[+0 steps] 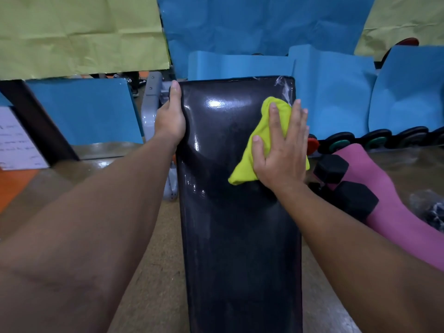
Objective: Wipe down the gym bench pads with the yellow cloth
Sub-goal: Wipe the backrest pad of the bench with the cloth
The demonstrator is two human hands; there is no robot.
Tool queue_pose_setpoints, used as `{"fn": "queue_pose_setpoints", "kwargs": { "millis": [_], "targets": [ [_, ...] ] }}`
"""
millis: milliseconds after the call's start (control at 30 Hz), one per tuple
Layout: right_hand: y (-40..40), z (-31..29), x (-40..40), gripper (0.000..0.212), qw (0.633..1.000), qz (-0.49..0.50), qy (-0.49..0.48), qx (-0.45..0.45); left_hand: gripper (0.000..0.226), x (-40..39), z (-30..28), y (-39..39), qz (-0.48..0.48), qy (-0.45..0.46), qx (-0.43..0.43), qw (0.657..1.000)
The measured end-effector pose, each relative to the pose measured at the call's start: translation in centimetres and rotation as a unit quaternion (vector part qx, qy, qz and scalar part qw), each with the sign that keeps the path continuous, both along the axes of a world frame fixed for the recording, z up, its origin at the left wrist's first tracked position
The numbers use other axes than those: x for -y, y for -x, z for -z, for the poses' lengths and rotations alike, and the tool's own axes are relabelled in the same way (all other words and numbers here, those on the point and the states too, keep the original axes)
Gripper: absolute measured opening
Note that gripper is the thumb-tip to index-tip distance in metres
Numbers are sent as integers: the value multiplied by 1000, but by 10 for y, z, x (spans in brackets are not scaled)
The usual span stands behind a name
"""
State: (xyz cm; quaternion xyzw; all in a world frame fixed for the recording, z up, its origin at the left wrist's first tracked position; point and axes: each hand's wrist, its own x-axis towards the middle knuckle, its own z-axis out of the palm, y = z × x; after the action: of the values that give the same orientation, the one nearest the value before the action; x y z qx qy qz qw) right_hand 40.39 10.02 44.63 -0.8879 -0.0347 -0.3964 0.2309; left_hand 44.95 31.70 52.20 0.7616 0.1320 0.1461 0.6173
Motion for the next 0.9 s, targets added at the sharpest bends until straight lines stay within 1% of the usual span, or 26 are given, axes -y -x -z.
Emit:
{"fn": "queue_pose_setpoints", "kwargs": {
  "millis": [67,167,233,333,400,467,500,567,633,700,800,900],
  "targets": [
    [1,-2,-13,70,1000,9,12,10,67,-1,1,0,1,0,-5,1000],
    [3,5,-9,69,999,-7,35,20,61,-1,1,-1,-1,4,-10,1000],
    [-1,1,-1,70,1000,-1,13,14,63,-2,1,0,0,2,-11,1000],
    [-7,-11,-8,71,999,21,-28,5,55,-5,4,-4,2,4,-16,1000],
    [-3,-8,-16,70,1000,13,2,15,53,-5,5,-6,-1,2,-22,1000],
    [3,2,-14,69,999,-16,42,27,52,-3,4,-5,-6,6,-18,1000],
    [5,5,-10,68,998,-26,51,28,51,-1,3,-3,-8,10,-17,1000],
    [0,2,-1,68,999,-23,40,29,51,1,3,-3,-10,11,-11,1000],
    [-8,-9,-3,67,999,-1,8,32,52,-2,5,-4,-9,5,-11,1000],
    [-11,-18,-14,66,999,16,1,40,57,-6,8,-7,-2,11,-16,1000],
    [-5,-10,-21,65,999,-7,23,43,66,-9,10,-8,-1,14,-22,1000],
    [1,1,-5,66,998,-32,35,41,68,-7,7,-5,-7,16,-26,1000]
  ]
}}
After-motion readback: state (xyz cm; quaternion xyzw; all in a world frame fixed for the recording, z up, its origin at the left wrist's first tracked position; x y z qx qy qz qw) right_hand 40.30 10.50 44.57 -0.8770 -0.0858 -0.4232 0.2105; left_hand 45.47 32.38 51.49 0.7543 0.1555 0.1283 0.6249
